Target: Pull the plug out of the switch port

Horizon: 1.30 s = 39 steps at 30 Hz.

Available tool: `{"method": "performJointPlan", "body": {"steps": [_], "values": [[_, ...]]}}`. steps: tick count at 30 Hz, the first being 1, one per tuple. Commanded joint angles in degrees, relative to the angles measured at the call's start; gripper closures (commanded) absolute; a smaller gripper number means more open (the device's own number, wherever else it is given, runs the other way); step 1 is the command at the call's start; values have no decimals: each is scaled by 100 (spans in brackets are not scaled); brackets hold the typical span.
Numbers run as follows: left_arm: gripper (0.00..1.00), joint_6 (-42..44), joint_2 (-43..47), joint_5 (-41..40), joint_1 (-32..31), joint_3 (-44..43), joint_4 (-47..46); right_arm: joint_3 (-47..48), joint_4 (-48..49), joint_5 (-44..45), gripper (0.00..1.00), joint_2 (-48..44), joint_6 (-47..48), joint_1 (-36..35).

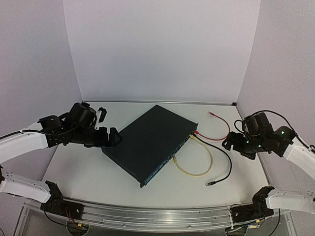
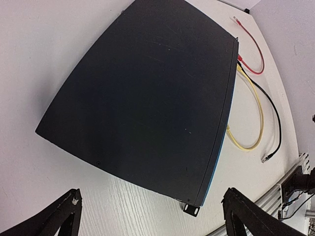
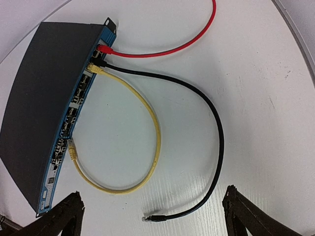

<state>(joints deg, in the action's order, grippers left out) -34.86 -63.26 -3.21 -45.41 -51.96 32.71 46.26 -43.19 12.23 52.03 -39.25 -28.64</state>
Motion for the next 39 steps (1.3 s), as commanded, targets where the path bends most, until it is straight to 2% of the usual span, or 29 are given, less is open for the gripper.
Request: {"method": "performJointPlan", "body": {"steps": [1,9,16,22,24,26,29,33,39], "values": [[0,258,-5,151,14,-10,-380,77,-50,1,3,-19,86,-18],[0,745,-519,412,14,-318,-1010,492,27,-212,4,599,843,-18],[0,1338,-1710,953,-70,-828,-1470,287,1222,-895,5,964,1717,-17],[0,2494,-2578,84,-1036,-1411,-1175,-64,2150,-1655,11,1370,2302,-24],[0,2741,-2880,19,-1287,-1601,-1106,-82,2327,-1827,13,1604,2430,-25],[0,2802,-3162,72,-1370,-1843,-976,-35,2457,-2029,16,1888,2602,-27],[0,2809,-3620,-303,-1434,-2074,-881,-67,2966,-2346,19,2186,2790,-61],[0,2899,-3966,-569,-1486,-2134,-995,-163,3721,-2361,20,2579,2945,-218],[0,2787,-4197,-805,-1561,-2165,-949,234,3841,-2186,29,3486,3711,-678]]}}
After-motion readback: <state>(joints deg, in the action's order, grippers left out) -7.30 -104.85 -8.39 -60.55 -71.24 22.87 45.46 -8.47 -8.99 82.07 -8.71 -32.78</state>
